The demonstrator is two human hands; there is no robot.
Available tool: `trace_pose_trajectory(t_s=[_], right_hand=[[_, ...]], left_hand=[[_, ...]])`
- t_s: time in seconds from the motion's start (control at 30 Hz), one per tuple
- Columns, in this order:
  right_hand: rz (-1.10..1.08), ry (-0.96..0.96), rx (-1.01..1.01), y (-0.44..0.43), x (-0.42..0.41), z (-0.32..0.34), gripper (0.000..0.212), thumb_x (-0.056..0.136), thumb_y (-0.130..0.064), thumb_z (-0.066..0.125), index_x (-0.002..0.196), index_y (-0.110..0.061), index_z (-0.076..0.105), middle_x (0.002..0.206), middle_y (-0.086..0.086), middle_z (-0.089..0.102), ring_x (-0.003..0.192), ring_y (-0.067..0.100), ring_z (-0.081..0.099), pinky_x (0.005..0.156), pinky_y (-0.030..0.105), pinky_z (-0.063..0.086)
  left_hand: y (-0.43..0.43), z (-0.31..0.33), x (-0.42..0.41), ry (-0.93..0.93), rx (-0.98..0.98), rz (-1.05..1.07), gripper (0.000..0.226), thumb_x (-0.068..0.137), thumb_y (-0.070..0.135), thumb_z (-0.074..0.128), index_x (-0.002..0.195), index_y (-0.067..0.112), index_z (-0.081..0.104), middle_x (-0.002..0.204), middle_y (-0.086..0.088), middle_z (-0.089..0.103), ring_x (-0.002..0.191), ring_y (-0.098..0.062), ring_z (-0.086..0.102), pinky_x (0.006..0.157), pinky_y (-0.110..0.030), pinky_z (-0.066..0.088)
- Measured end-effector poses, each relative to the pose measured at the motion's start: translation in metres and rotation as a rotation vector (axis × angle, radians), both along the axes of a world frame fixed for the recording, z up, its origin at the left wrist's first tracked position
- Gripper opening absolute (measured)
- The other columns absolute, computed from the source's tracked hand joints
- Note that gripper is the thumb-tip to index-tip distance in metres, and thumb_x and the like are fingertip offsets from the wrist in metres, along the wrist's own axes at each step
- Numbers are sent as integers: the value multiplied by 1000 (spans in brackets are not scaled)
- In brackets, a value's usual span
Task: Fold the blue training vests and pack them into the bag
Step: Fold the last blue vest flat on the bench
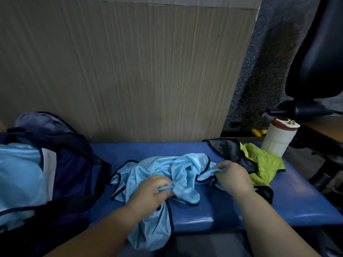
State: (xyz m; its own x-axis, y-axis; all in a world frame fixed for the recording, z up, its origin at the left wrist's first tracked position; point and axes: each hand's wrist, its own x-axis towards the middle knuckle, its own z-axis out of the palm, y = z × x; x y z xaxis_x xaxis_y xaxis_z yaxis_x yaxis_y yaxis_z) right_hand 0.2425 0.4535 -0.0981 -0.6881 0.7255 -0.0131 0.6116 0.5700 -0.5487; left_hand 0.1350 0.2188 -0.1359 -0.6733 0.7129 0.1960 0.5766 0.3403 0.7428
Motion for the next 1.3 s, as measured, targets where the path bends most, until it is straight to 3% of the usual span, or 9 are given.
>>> trace_pose_trajectory(t_s=[0.1, 0.2, 0.43, 0.57, 0.7, 0.83, 1.07, 1.23, 1.3], right_hand=[[-57, 78, -25, 11, 4, 2, 28, 88, -8, 51, 86, -34, 57, 88, 3, 63, 80, 24, 59, 59, 29, 42], [-98, 102, -33, 20, 4, -1, 38, 82, 0, 47, 77, -37, 55, 93, 9, 62, 77, 28, 60, 49, 28, 41], [-81, 205, 4, 15, 6, 2, 33, 85, -9, 50, 88, -40, 62, 121, -2, 51, 104, 28, 56, 82, 43, 52], [125, 261, 153, -3, 7, 8, 14, 83, -37, 67, 93, -46, 62, 117, -14, 52, 123, 17, 43, 102, 41, 38], [282, -114, 224, -19, 3, 1, 65, 73, -67, 69, 131, -42, 51, 129, -13, 45, 132, 15, 32, 105, 42, 28], [238, -147, 242, -19, 1, -4, 30, 91, -45, 59, 117, -31, 63, 120, -7, 59, 120, 21, 48, 95, 39, 34], [-92, 512, -278, 1, 4, 12, 48, 95, -35, 61, 57, -14, 41, 54, -1, 42, 61, 21, 44, 58, 37, 31], [-156, 814, -845, 10, 4, 19, 58, 55, -59, 86, 81, -15, 58, 81, 11, 58, 74, 27, 55, 73, 45, 48], [-169, 860, -936, 15, 6, 24, 44, 68, -46, 84, 85, -9, 67, 89, 14, 71, 85, 31, 67, 84, 49, 53]], left_hand=[[0, 18, -4, -353, 272, 329, 12, 92, 32, 65, 88, 21, 67, 89, 0, 69, 85, -15, 66, 70, -21, 51], [-8, 29, -21, -324, 315, 538, 12, 94, 27, 61, 85, 21, 65, 85, -1, 69, 83, -19, 66, 76, -34, 53], [-15, 34, -24, -280, 391, 632, 33, 92, 4, 53, 119, 22, 53, 122, 4, 57, 103, -15, 55, 90, -32, 44], [-9, 41, 3, -192, 479, 370, 25, 81, 36, 51, 103, 35, 61, 111, 15, 62, 107, -7, 56, 96, -31, 44], [0, 32, 8, 206, -140, 228, 55, 71, 77, 44, 114, 45, 55, 118, 34, 47, 120, 2, 35, 107, -35, 26], [-4, 15, 2, 246, -427, 278, 62, 82, 65, 59, 136, 43, 40, 143, 19, 36, 137, -9, 26, 113, -34, 21], [-18, 22, -11, -1, 24, 357, 37, 88, 14, 68, 117, 35, 61, 116, 16, 63, 108, -6, 59, 90, -20, 45], [-21, 62, -10, -472, 560, 357, 16, 92, 11, 64, 103, 22, 68, 98, -5, 74, 88, -23, 71, 82, -40, 56], [-24, 74, -15, -622, 678, 349, 10, 95, 19, 60, 103, 16, 66, 95, -10, 72, 83, -24, 70, 76, -38, 56]])
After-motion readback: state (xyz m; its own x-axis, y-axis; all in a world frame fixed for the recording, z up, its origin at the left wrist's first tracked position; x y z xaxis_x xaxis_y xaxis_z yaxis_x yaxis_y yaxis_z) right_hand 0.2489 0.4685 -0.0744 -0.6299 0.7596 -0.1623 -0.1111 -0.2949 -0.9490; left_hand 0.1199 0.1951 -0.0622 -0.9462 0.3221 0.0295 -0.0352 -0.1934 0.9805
